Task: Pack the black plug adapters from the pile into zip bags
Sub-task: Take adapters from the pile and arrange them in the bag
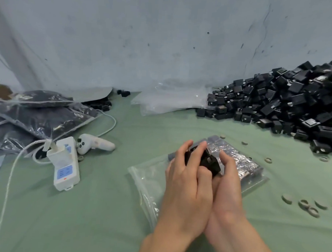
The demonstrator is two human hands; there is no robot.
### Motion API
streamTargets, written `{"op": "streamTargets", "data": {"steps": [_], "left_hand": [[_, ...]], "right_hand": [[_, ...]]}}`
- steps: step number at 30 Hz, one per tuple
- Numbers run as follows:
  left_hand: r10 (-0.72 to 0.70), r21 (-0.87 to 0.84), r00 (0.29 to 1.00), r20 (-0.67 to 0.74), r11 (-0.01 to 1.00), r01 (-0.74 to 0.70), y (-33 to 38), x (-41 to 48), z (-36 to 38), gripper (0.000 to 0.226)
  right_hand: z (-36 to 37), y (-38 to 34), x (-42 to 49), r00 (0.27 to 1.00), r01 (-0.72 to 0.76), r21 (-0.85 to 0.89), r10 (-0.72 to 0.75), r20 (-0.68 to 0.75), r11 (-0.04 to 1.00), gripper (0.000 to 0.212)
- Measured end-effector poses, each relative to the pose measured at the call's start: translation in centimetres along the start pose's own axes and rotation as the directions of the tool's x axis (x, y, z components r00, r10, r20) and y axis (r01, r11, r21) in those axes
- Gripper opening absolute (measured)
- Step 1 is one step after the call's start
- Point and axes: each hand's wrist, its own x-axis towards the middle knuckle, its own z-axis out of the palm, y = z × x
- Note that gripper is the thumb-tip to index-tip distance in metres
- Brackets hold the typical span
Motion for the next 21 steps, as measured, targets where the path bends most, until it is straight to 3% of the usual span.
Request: {"op": "streamTargets", "data": {"steps": [2, 7, 12, 17, 21], "left_hand": [[-0.003, 0.025, 1.0, 0.024, 1.0, 0.002, 0.1, -0.7, -0.2, 0.061], [-0.018, 0.029, 1.0, 0.018, 0.999, 0.017, 0.6, -1.6, -1.0, 0.049], [-0.022, -0.041, 0.974, -0.227, 0.999, 0.013, 0.4, -1.5, -3.5, 0.039], [-0.258, -0.09, 0.878, -0.402, 0.966, 0.243, -2.7, -1.5, -7.9, 0.04], [-0.452, 0.083, 0.857, -0.249, 0.871, 0.483, -6.0, -2.3, -9.9, 0.029]], "right_hand": [[-0.5, -0.1, -0.1, 1.0, -0.026, -0.011, 0.026, -0.016, 1.0, 0.062], [-0.1, 0.5, -0.3, 1.0, -0.01, -0.005, 0.01, -0.021, 1.0, 0.039], [0.9, 1.0, -0.2, 0.997, -0.07, 0.069, 0.067, 0.049, 0.995, 0.032], [0.7, -1.2, 0.3, 1.0, -0.019, 0.126, 0.02, -0.008, 0.992, 0.027], [-0.2, -3.3, 0.7, 0.996, 0.063, 0.089, -0.057, -0.075, 0.994, 0.026]]}}
